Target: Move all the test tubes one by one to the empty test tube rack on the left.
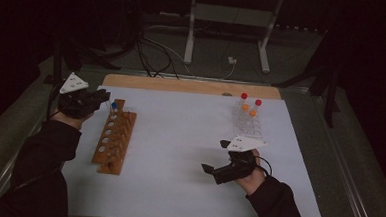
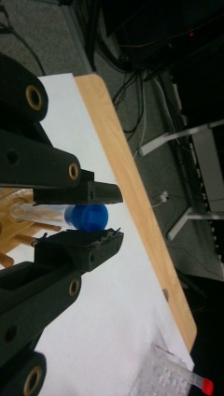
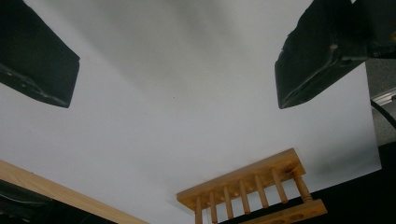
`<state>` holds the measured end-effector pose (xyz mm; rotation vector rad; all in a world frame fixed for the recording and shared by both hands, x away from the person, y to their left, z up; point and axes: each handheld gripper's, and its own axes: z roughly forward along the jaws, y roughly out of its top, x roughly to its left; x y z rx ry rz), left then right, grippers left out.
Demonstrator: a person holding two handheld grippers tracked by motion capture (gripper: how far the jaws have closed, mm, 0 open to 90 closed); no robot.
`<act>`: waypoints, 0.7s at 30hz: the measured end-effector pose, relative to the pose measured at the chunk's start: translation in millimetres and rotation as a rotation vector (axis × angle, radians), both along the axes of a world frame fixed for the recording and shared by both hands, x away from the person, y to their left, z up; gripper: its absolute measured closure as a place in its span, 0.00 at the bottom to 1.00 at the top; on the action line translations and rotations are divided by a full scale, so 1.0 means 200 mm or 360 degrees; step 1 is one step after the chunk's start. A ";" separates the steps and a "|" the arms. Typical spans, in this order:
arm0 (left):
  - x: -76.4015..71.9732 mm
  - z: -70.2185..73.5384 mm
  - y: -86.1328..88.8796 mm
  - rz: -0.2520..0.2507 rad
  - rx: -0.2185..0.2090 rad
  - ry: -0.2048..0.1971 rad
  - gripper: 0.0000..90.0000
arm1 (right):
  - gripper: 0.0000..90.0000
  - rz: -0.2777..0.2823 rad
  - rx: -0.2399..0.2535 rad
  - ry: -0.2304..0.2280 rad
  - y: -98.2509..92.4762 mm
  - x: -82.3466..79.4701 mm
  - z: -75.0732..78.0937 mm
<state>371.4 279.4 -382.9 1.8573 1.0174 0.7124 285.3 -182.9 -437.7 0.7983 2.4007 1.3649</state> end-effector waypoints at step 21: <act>0.03 -0.24 -0.01 0.0025 -0.0006 0.0120 0.86 | 0.00 -0.0005 0.0002 0.0001 -0.01 0.00 0.00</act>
